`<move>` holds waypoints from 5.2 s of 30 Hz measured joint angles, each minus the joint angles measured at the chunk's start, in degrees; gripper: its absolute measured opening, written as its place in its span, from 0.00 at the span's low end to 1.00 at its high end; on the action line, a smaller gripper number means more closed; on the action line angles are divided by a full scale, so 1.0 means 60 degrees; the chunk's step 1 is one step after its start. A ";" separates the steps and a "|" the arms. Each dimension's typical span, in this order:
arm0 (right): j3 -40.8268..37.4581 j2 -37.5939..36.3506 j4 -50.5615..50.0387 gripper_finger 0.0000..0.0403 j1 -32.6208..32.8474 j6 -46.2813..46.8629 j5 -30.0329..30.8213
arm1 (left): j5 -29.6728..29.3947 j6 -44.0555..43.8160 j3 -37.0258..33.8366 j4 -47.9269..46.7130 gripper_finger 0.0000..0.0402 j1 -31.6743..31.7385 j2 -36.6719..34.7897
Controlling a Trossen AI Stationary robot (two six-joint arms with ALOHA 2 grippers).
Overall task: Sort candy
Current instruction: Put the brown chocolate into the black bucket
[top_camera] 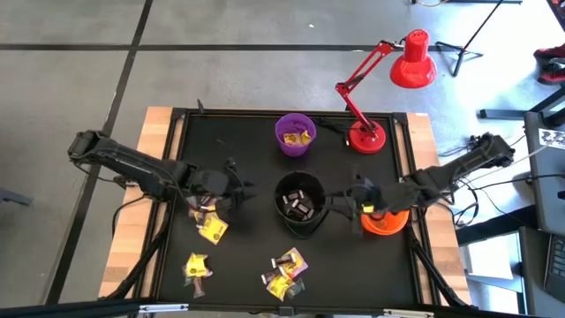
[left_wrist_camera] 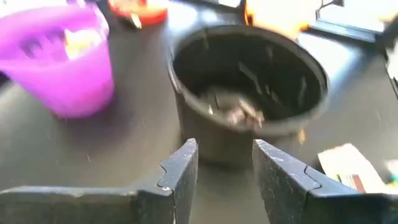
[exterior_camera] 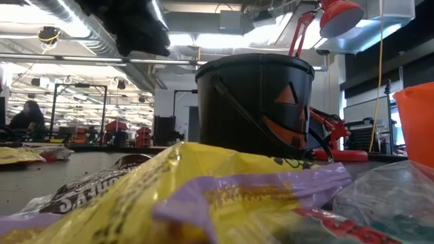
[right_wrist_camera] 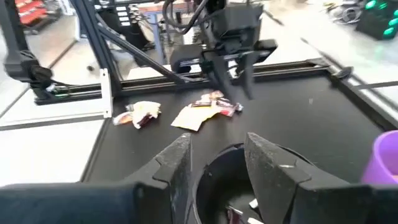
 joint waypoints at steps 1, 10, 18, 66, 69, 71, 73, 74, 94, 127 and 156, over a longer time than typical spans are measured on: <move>0.0000 -0.0025 -0.0063 0.36 0.0200 -0.0004 0.0267 | 0.0215 -0.0127 0.0011 -0.0402 0.36 -0.0002 -0.0006; 0.0000 0.0017 -0.0696 0.35 0.1075 0.0055 0.1479 | 0.0960 -0.3203 0.0259 -0.5605 0.36 -0.0003 0.0066; 0.0000 0.0063 -0.0685 0.35 0.1081 0.0087 0.1541 | 0.0071 -0.5010 0.0037 -0.7962 0.36 0.0013 0.0067; -0.0004 0.0214 -0.0688 0.35 0.1074 0.0136 0.1958 | -0.0435 -0.3670 -0.1343 -0.4218 0.00 0.0759 0.0080; -0.0004 0.0214 -0.0690 0.35 0.1074 0.0138 0.1960 | -0.0652 -0.3187 -0.0670 -0.4222 0.00 0.0743 0.0078; -0.0004 0.0214 -0.0690 0.35 0.1078 0.0138 0.1960 | -0.0888 -0.2864 -0.0172 -0.4218 0.00 0.0679 0.0078; -0.0004 0.0214 -0.0690 0.35 0.1078 0.0136 0.1962 | -0.1159 -0.2514 0.0368 -0.4211 0.00 0.0564 0.0078; -0.0004 0.0214 -0.0692 0.35 0.1076 0.0136 0.1963 | -0.1289 -0.2317 0.0650 -0.4168 0.00 0.0493 0.0078; -0.0018 0.0269 -0.0836 0.35 0.1074 0.0138 0.2487 | -0.0087 0.2052 0.1883 0.2696 0.00 -0.0386 0.1125; -0.0018 0.0269 -0.1021 0.35 0.1074 0.0217 0.2596 | 0.0973 0.1746 0.1875 0.2379 0.44 0.1073 0.1249; -0.0015 0.0269 -0.1384 0.35 0.1074 0.0765 0.2521 | 0.1107 -0.7980 -0.1257 -0.6878 0.44 -0.2443 0.0162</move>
